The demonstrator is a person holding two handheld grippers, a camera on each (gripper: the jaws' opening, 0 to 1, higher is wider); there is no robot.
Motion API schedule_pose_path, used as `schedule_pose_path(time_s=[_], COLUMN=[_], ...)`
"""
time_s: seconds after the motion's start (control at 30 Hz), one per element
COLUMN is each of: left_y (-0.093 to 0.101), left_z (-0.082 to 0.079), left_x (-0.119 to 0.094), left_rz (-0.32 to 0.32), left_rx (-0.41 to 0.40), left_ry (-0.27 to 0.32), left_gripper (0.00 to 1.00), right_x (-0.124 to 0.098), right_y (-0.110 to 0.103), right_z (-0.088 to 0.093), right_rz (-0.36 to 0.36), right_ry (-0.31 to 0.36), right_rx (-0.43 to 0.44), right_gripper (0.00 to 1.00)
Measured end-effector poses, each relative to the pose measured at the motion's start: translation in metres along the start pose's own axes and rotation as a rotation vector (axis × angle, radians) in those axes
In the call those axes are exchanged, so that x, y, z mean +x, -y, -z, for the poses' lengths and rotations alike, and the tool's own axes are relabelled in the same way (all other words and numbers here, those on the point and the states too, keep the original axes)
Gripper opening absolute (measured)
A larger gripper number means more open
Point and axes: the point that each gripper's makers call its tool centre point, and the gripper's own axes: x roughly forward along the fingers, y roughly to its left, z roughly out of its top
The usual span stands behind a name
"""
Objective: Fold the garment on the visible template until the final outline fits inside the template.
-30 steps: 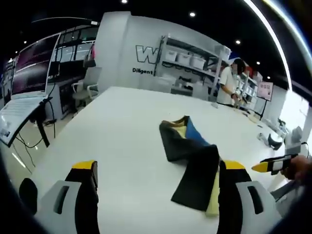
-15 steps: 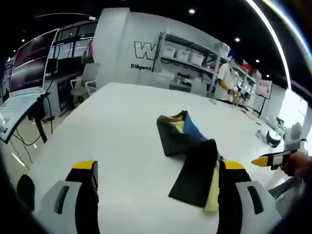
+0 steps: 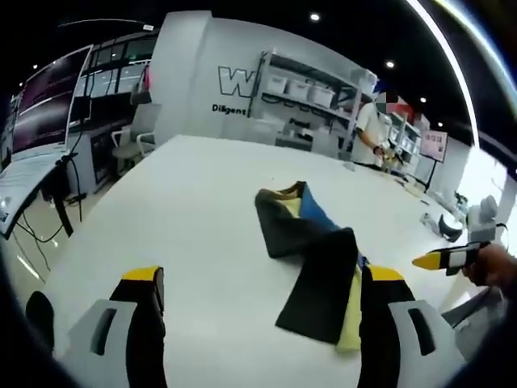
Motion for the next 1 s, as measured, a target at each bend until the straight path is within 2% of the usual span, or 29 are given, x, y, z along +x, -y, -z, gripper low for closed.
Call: schedule_pose_path(time_s=[0.03,0.17,0.47,0.6,0.7,0.8,0.83,0.9,1.0], left_y=[0.001,0.012,0.038,0.055,0.065,0.081,0.09,0.096,0.1], left_z=[-0.001,0.003,0.018,0.024,0.026,0.038,0.046,0.051,0.055], left_x=[0.0,0.001,0.007,0.01,0.013,0.018,0.018,0.021,0.024], left_rz=[0.003,0.051,0.132,0.2,0.23,0.286,0.334,0.349,0.358], left_rx=[0.021,0.019,0.084,0.116,0.132,0.199,0.25,0.29,0.296], left_ry=[0.004,-0.01,-0.066,-0.085,-0.091,-0.152,-0.192,-0.203,-0.223], left_gripper=[0.94,0.94,0.92,0.83,0.81,0.8,0.81,0.79,0.72], right_x=[0.001,0.0,0.003,0.003,0.005,0.007,0.007,0.008,0.01], right_y=[-0.002,-0.008,-0.011,-0.012,-0.014,-0.018,-0.02,-0.024,-0.03], right_z=[-0.002,-0.007,-0.006,-0.006,-0.006,-0.004,-0.003,-0.001,0.005], right_rz=[-0.002,-0.009,-0.026,-0.029,-0.031,-0.037,-0.041,-0.049,-0.064], right_ry=[0.005,0.022,0.025,0.021,0.023,0.021,0.021,0.017,0.003], right_rx=[0.006,-0.012,-0.022,-0.022,-0.026,-0.041,-0.04,-0.047,-0.056], right_gripper=[0.99,0.98,0.97,0.97,0.97,0.96,0.96,0.95,0.95])
